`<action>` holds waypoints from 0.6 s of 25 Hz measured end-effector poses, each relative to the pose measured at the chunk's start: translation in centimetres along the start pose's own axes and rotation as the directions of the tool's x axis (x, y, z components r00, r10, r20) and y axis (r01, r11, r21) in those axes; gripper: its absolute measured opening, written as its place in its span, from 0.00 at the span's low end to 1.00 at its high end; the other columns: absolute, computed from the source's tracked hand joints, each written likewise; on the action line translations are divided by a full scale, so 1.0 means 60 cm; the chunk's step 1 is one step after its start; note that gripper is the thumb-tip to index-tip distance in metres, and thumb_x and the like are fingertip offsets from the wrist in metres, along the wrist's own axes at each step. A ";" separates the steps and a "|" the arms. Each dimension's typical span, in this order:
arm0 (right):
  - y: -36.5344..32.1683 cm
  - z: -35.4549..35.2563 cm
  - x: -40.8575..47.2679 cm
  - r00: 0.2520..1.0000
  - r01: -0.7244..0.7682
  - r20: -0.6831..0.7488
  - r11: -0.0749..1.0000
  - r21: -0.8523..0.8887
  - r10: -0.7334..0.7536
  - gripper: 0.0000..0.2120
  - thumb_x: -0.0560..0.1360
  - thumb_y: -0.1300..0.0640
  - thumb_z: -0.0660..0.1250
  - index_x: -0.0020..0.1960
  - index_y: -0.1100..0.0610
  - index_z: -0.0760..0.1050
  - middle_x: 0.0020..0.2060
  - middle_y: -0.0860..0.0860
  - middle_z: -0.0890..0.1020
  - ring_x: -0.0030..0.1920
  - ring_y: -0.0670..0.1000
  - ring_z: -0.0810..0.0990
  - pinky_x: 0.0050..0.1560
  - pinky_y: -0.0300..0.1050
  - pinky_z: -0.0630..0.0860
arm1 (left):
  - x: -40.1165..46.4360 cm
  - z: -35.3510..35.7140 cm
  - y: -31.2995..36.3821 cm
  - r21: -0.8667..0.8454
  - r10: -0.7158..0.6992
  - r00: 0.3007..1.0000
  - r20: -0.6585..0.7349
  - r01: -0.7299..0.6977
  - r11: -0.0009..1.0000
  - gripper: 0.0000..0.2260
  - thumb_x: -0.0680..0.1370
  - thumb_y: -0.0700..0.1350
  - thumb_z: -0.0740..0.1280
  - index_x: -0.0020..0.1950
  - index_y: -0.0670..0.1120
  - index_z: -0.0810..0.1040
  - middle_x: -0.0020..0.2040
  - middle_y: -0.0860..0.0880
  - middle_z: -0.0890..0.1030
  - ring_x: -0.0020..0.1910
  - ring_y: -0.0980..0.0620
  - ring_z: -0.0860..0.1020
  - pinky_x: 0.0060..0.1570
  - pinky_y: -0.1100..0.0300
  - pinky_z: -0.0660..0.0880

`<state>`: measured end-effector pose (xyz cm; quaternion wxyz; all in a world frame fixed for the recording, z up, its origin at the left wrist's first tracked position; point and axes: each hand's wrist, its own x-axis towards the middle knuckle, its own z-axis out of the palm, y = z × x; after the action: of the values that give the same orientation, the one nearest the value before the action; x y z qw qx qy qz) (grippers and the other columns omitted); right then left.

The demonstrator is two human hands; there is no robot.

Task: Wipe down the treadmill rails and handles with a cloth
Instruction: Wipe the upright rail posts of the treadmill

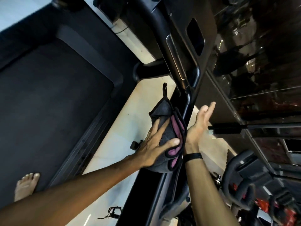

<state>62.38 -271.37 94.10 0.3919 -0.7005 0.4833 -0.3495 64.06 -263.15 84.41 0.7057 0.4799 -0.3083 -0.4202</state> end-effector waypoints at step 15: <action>-0.018 -0.168 -0.296 0.975 -0.087 0.197 0.991 -0.099 0.105 0.34 0.76 0.37 0.62 0.79 0.46 0.59 0.78 0.43 0.61 0.79 0.47 0.55 0.79 0.52 0.56 | -0.387 0.064 0.024 0.087 -0.173 0.984 -0.047 0.177 0.980 0.40 0.72 0.71 0.65 0.78 0.67 0.50 0.80 0.65 0.49 0.77 0.67 0.44 0.78 0.53 0.46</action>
<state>48.94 -256.33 97.62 0.4234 -0.7251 0.4897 -0.2350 50.68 -243.86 86.37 0.6493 0.5449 -0.2699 -0.4568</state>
